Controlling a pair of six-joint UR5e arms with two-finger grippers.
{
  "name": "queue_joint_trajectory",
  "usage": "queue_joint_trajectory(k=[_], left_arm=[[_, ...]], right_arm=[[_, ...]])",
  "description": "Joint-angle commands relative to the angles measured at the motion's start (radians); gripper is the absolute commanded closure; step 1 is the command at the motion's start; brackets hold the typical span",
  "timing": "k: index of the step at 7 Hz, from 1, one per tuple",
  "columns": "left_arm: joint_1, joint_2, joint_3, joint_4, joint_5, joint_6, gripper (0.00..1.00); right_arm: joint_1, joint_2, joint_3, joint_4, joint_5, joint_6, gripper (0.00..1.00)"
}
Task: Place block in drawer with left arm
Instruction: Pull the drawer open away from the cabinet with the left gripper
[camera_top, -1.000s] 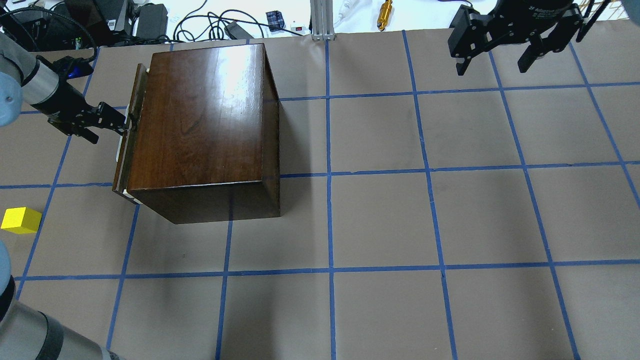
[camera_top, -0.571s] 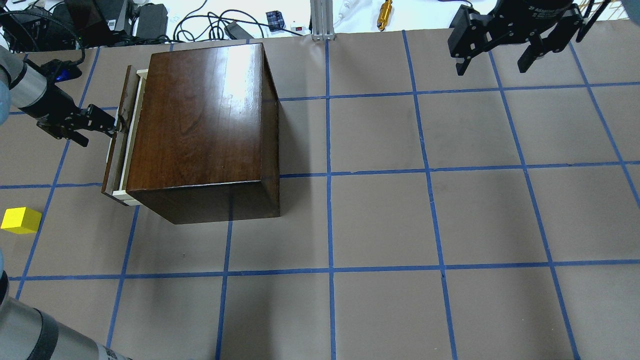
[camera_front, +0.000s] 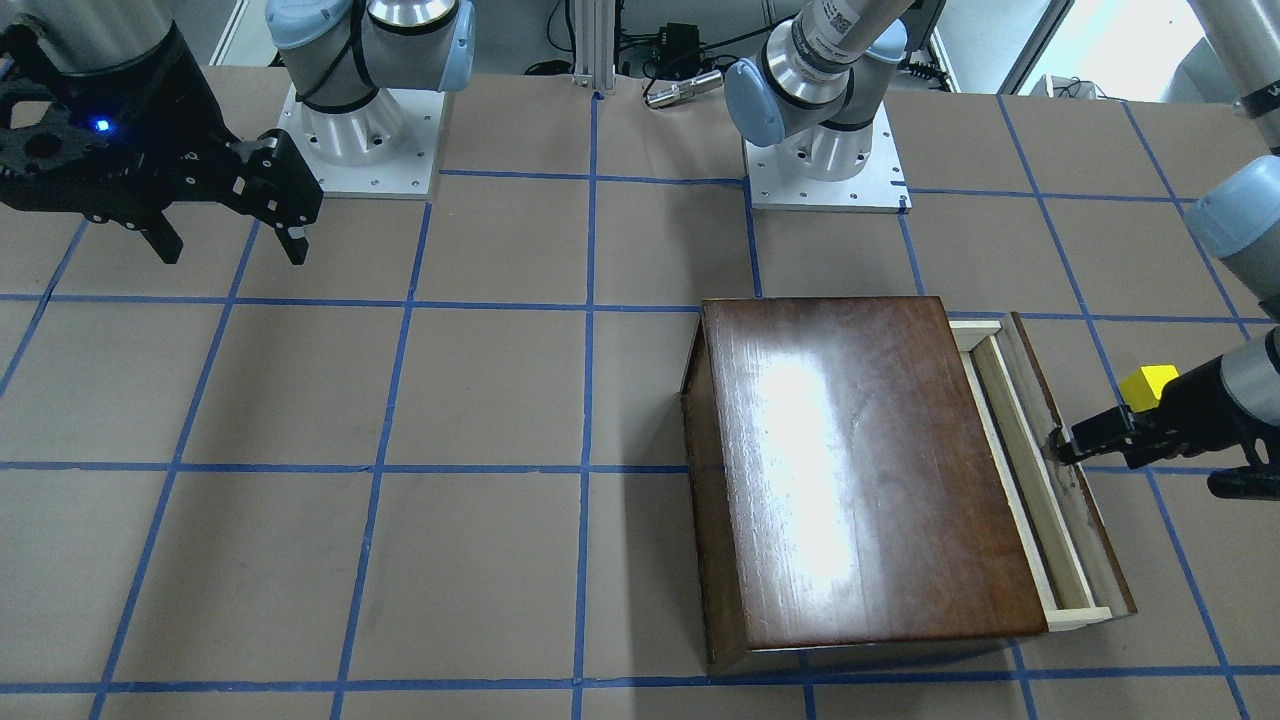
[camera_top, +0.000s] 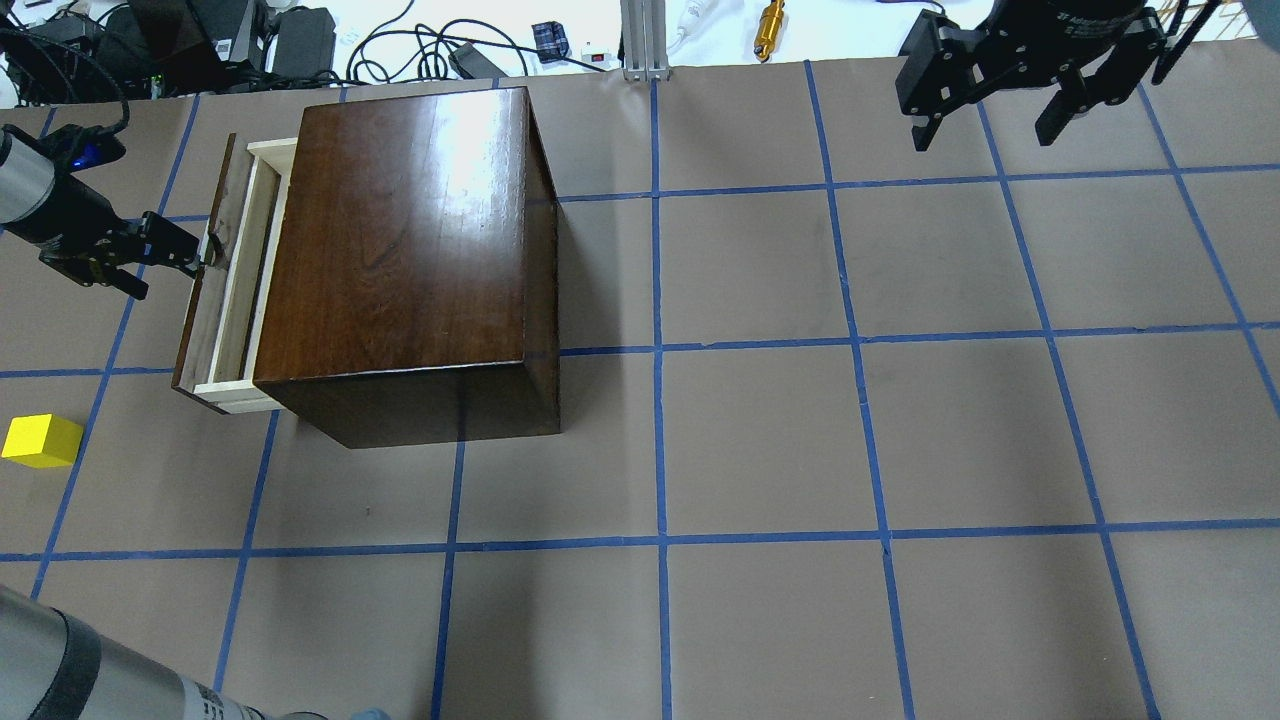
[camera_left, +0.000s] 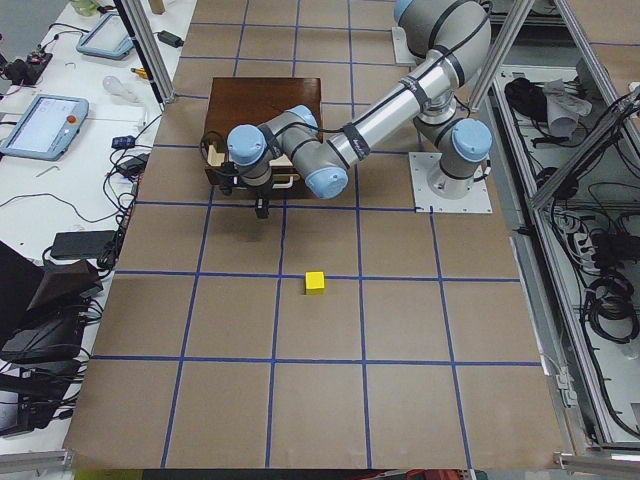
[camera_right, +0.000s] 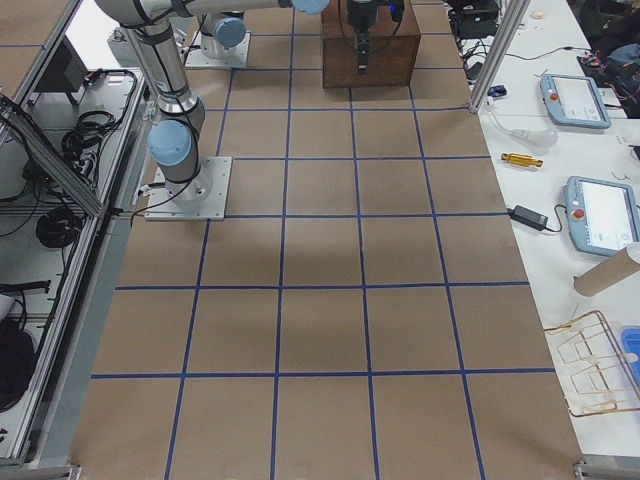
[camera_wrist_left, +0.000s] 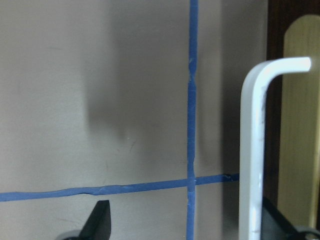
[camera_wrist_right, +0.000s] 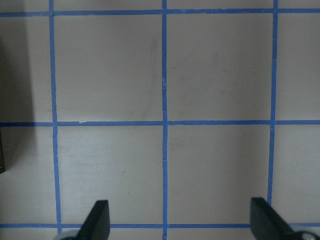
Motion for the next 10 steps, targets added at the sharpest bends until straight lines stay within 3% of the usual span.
queue_joint_trajectory(k=[1,10], left_arm=[[0.033,0.001,0.003,-0.009,0.0,0.001,0.0],[0.058,0.015,0.035,-0.047,-0.002,-0.001,0.0]], right_arm=[[-0.002,0.0,0.0,0.0,0.001,0.0,0.0],[0.0,0.0,0.0,0.0,0.001,0.0,0.0]])
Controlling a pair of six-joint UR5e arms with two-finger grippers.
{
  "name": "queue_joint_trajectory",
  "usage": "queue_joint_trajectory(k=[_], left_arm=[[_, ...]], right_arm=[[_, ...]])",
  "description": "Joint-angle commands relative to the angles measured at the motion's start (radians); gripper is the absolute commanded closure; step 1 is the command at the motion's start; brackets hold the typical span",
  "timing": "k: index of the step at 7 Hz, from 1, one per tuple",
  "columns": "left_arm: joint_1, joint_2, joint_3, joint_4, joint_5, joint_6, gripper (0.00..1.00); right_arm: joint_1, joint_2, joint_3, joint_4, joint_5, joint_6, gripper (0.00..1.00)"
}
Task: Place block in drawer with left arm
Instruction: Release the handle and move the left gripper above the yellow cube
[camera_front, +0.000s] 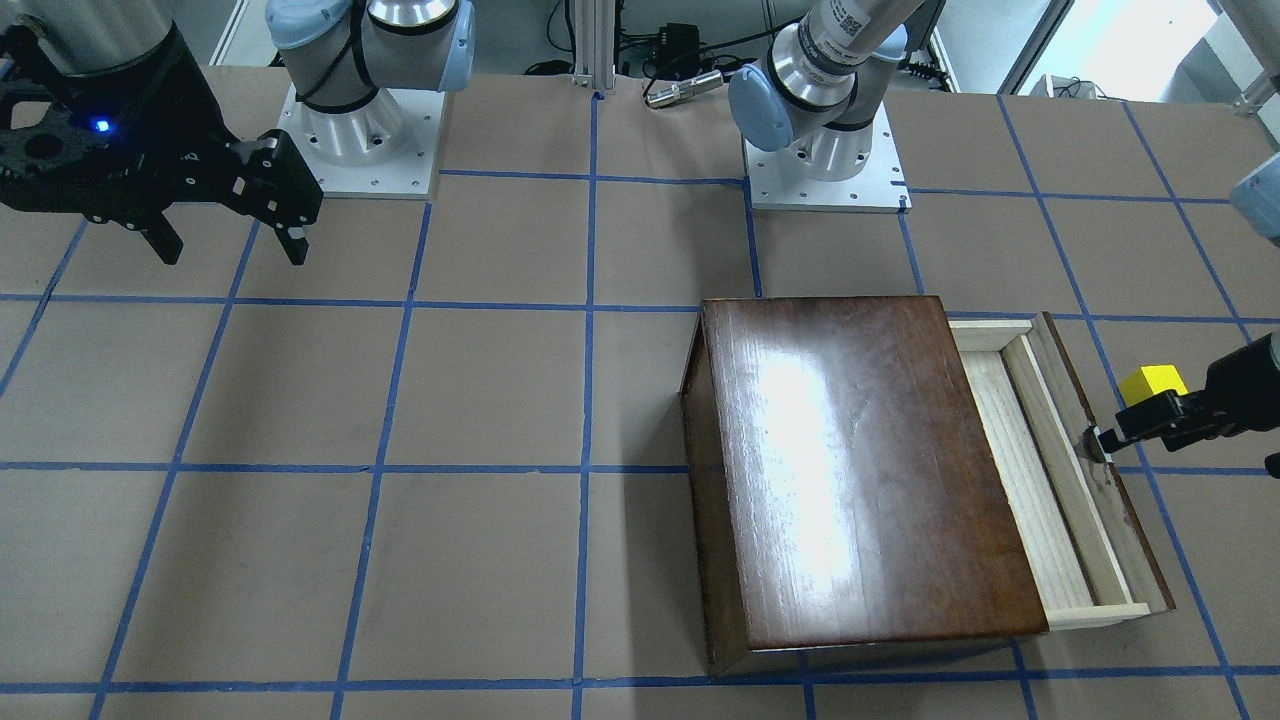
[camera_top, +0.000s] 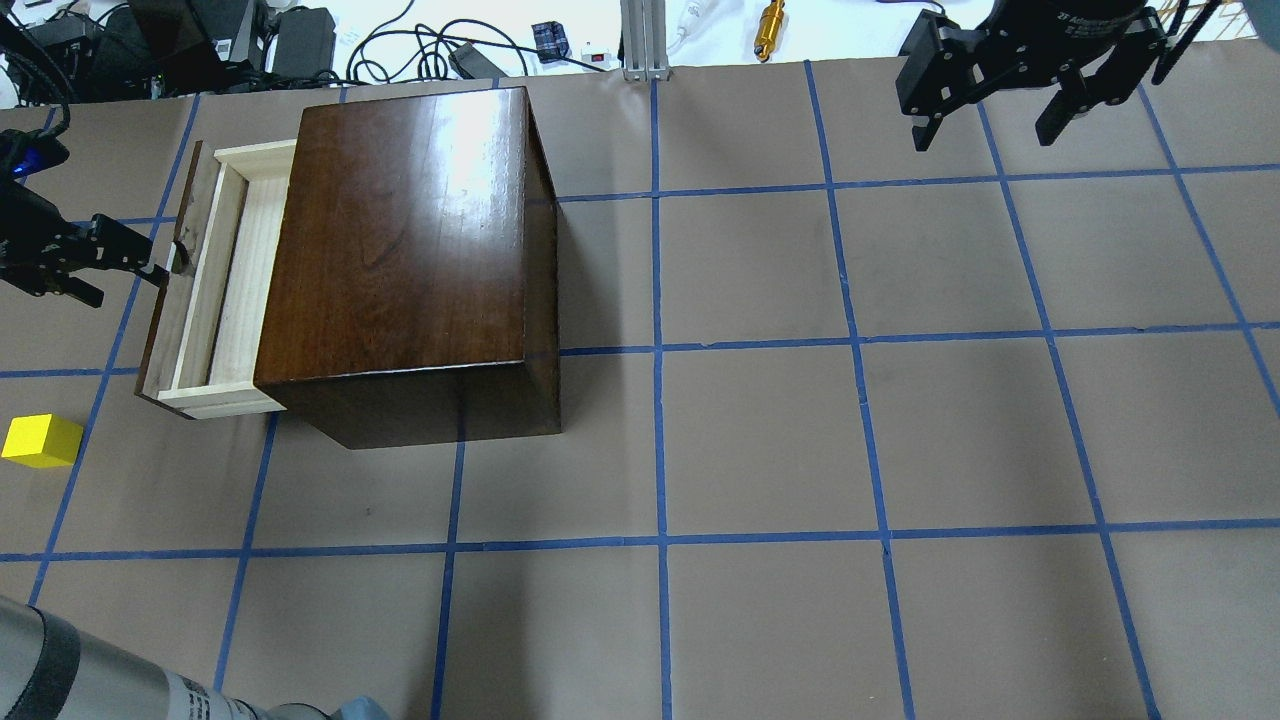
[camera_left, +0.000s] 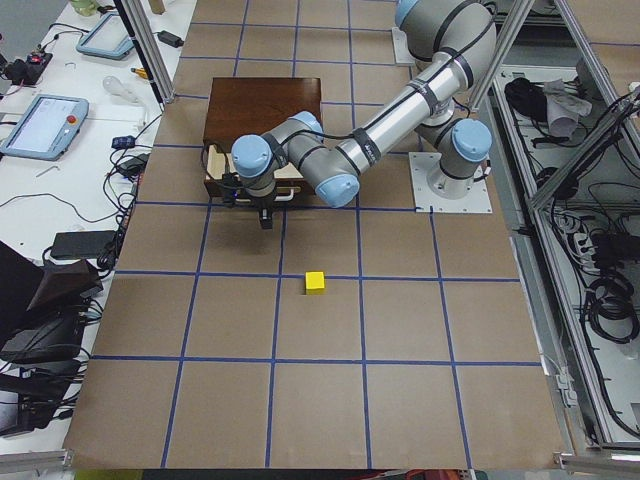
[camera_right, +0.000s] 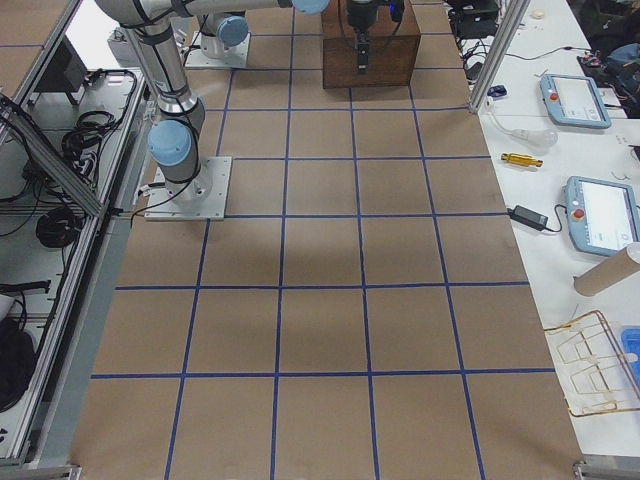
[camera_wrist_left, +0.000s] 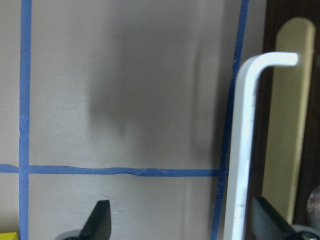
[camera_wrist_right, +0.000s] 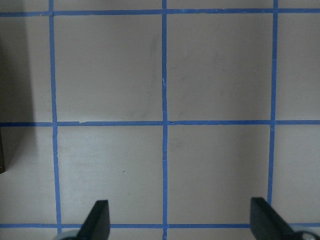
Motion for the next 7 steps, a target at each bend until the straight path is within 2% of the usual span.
queue_joint_trajectory(k=[1,2,4,6,7], left_arm=[[0.004,0.013,0.016,-0.02,0.002,0.001,0.0],[0.01,0.015,0.044,-0.052,0.01,0.028,0.0],[0.097,0.016,0.073,-0.111,0.016,0.286,0.0],[0.168,0.016,0.053,-0.116,0.103,0.504,0.0],[0.169,0.009,0.041,-0.104,0.179,0.695,0.0]], right_arm=[[0.0,0.0,0.0,0.0,0.001,0.0,0.0],[0.0,0.0,0.0,0.0,-0.001,0.0,0.0],[0.0,0.0,0.0,0.0,-0.001,0.0,0.0],[0.0,0.0,0.0,0.0,-0.001,0.0,0.0],[-0.002,0.0,0.0,0.0,-0.001,0.0,0.0]])
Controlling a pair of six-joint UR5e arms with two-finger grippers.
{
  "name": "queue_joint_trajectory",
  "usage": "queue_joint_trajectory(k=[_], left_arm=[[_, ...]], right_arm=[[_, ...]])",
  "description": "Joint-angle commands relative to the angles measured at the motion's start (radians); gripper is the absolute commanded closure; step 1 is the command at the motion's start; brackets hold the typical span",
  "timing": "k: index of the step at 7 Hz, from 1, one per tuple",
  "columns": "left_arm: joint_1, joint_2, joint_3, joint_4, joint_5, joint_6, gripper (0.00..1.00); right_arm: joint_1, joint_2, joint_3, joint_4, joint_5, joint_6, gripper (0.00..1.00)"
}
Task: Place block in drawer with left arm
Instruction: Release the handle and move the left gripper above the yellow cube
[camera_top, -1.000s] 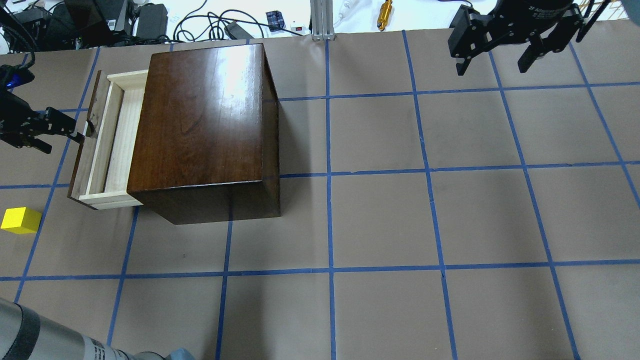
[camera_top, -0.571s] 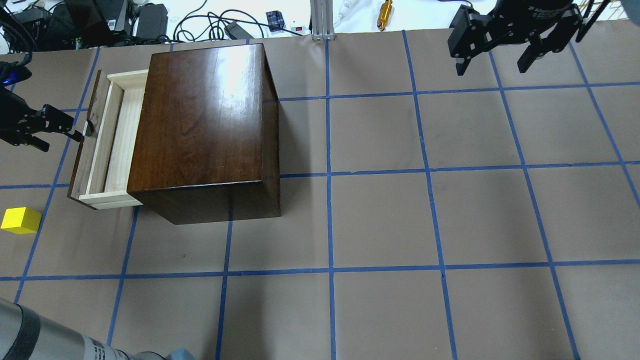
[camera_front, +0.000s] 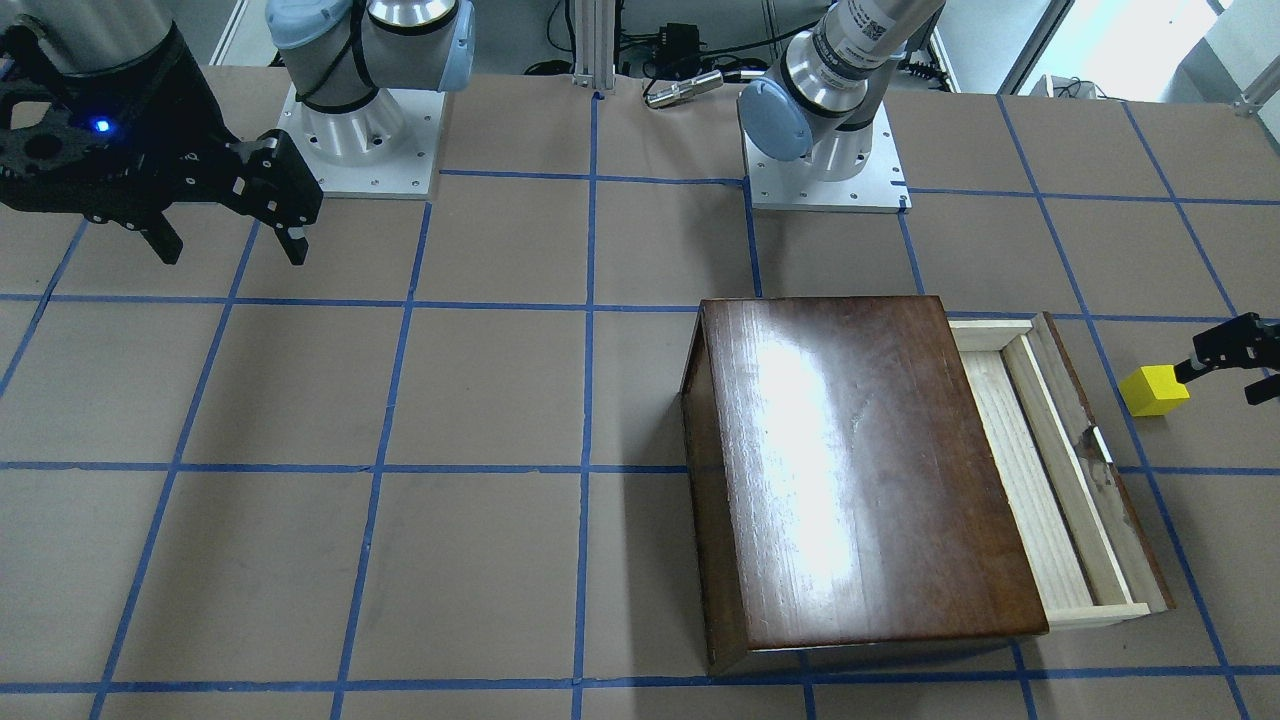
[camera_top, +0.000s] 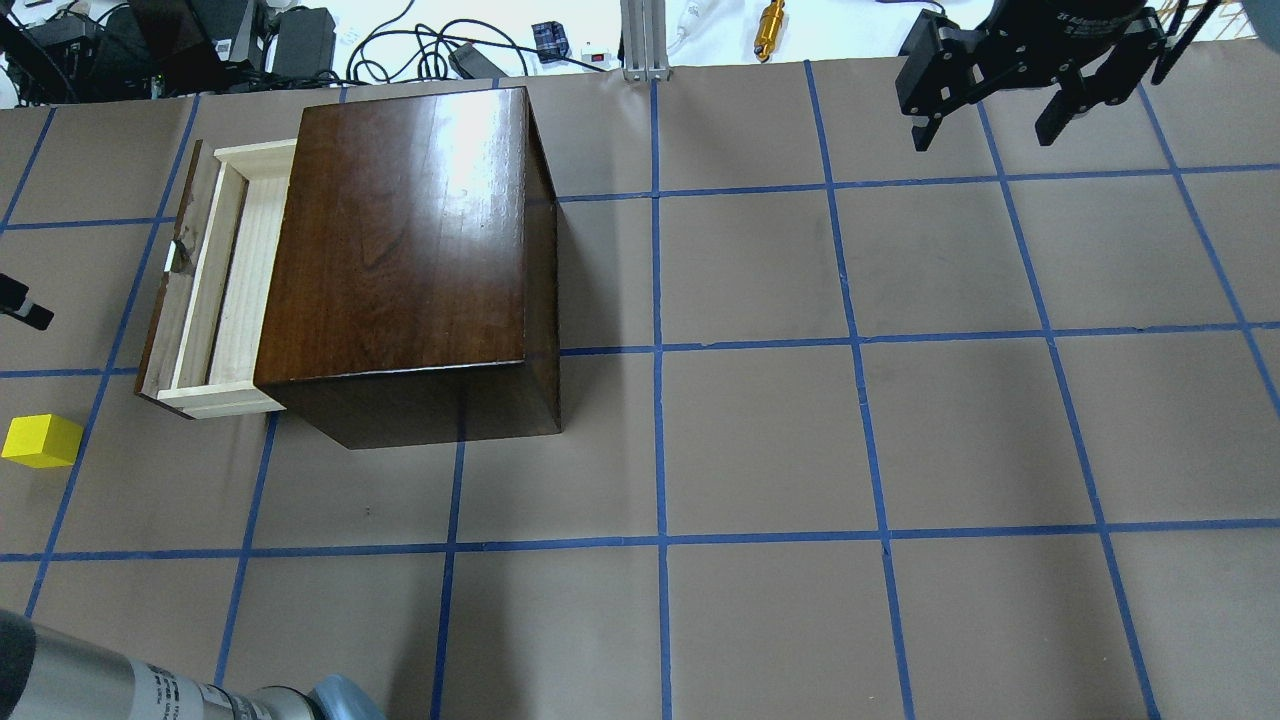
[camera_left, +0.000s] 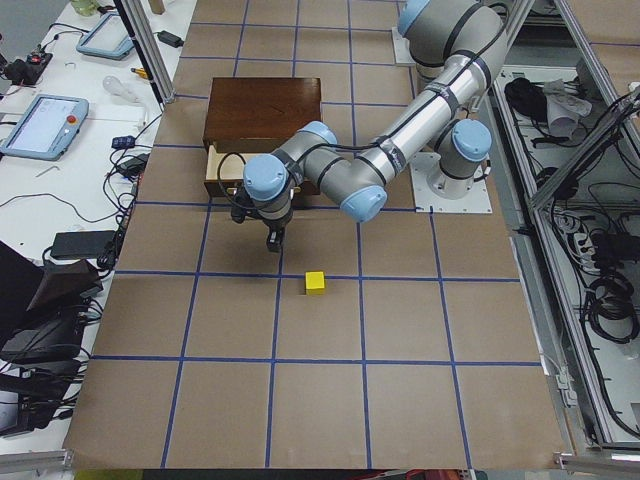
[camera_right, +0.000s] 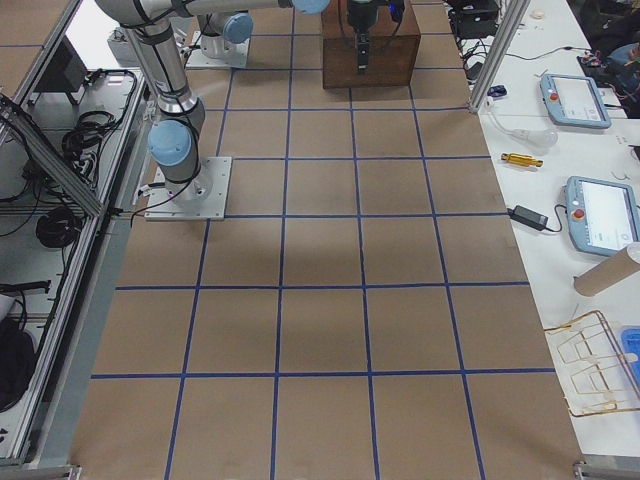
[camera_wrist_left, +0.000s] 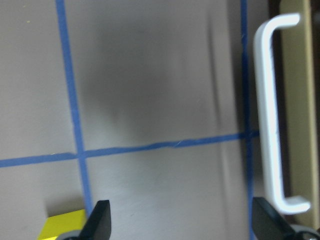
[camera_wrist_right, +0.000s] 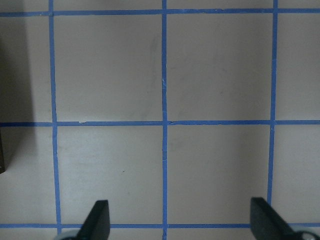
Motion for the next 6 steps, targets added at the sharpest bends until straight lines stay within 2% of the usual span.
queue_joint_trajectory(k=[1,2,3,5,6], left_arm=[[0.017,-0.009,-0.02,0.02,0.128,0.297,0.0],[0.02,-0.016,-0.03,0.021,0.177,0.379,0.0],[0.02,-0.018,-0.062,0.097,0.199,0.539,0.0],[0.026,-0.013,-0.18,0.319,0.21,0.757,0.0],[0.064,-0.013,-0.238,0.431,0.204,0.878,0.0]], right_arm=[[-0.001,-0.001,0.0,0.0,0.0,0.0,0.0],[-0.001,-0.001,0.0,0.0,0.0,0.0,0.0],[0.0,0.0,0.0,0.0,0.001,0.0,0.0],[0.0,0.0,0.0,0.0,0.002,0.0,0.0],[0.0,-0.001,0.0,0.0,0.0,0.0,0.0]])
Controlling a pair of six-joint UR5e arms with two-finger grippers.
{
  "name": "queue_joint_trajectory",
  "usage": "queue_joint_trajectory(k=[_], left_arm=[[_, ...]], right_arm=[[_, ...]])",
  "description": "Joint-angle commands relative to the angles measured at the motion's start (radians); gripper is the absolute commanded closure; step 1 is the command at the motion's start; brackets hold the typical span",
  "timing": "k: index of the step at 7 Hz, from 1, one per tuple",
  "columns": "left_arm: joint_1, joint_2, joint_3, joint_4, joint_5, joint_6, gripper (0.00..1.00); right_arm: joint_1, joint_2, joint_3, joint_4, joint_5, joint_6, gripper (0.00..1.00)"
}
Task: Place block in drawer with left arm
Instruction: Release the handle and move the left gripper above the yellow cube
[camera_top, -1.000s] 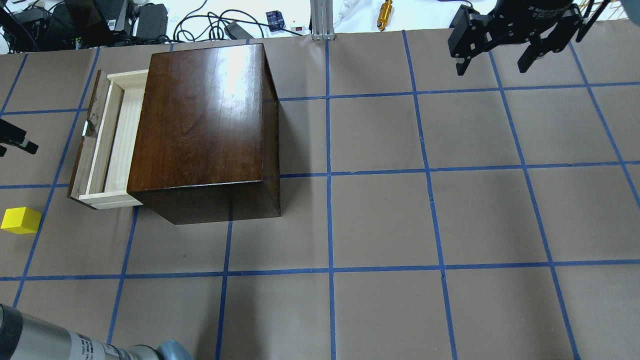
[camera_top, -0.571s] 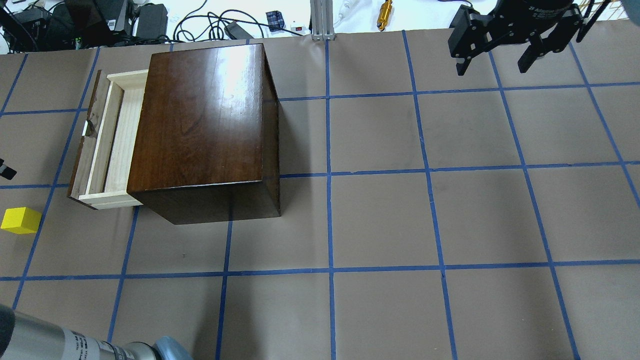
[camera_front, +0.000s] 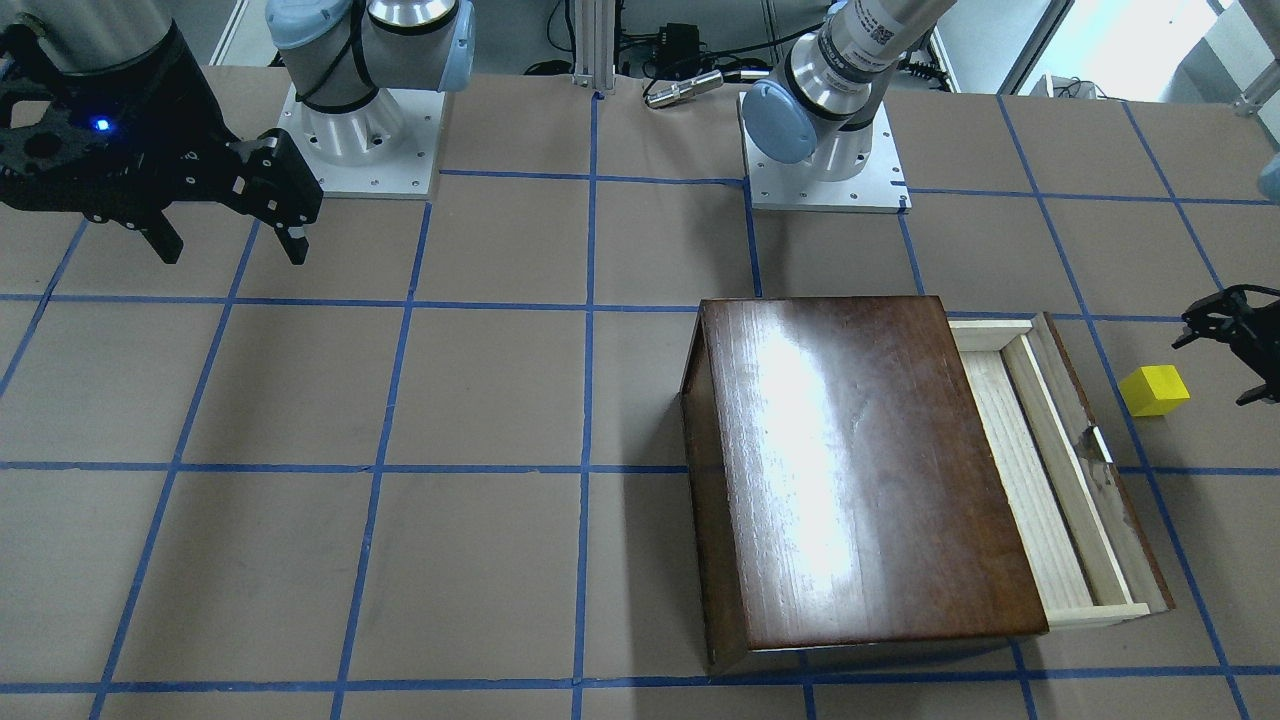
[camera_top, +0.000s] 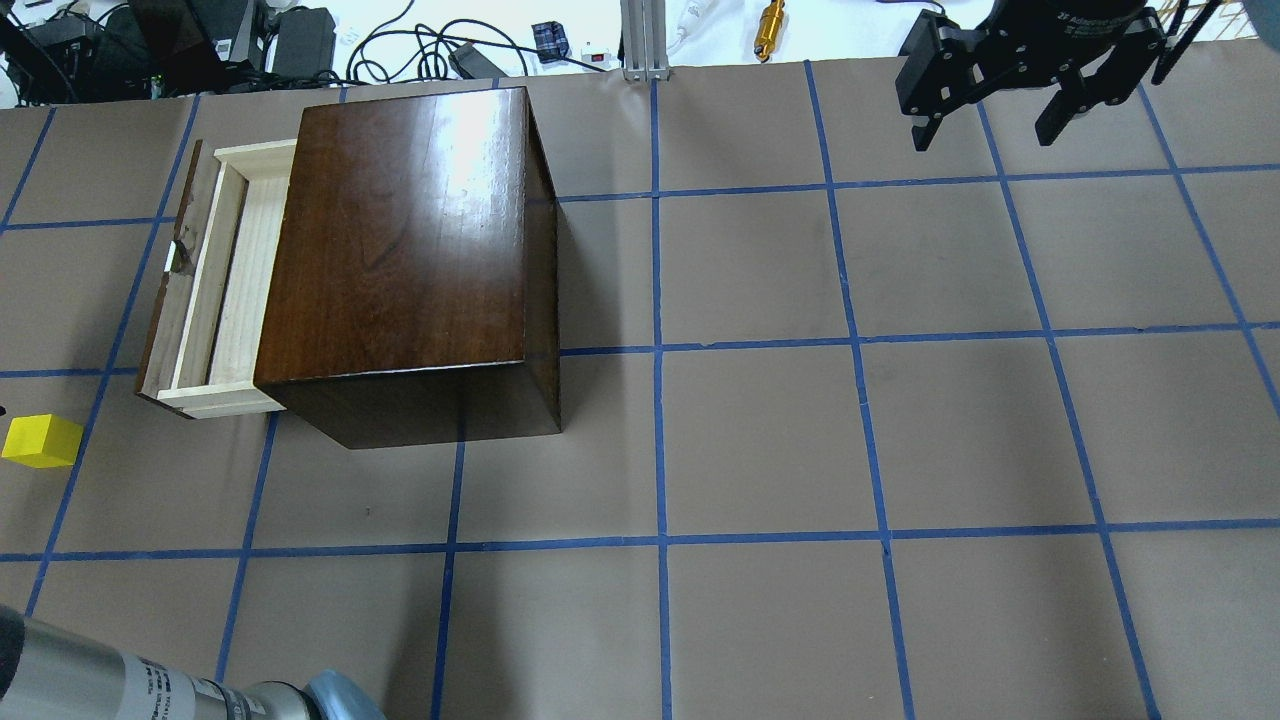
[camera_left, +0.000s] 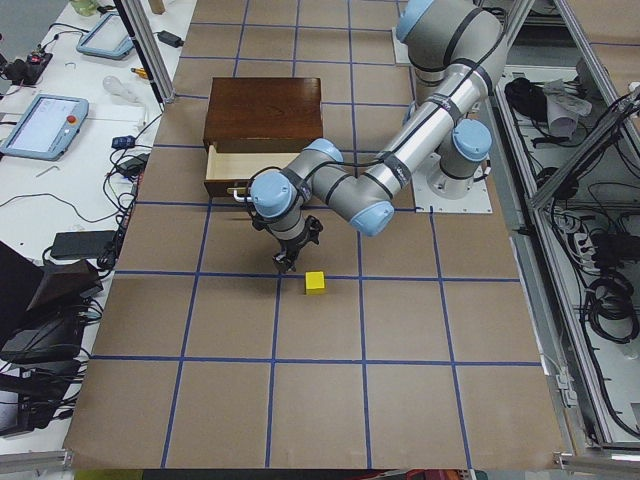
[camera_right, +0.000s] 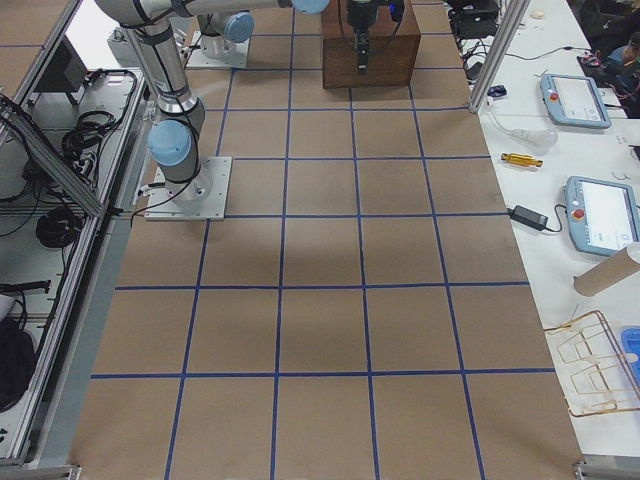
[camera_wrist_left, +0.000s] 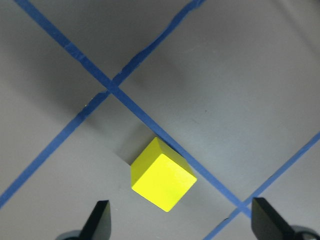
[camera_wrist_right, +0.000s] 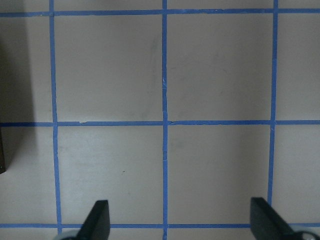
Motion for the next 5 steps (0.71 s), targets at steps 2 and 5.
queue_joint_trajectory(k=[2,5], left_arm=[[0.079,0.021,-0.142,0.161,-0.02,0.332,0.0],[0.099,0.019,-0.148,0.162,-0.071,0.512,0.0]], right_arm=[[0.0,-0.001,0.0,0.0,-0.001,0.0,0.0],[0.0,-0.001,0.0,0.0,-0.001,0.0,0.0]])
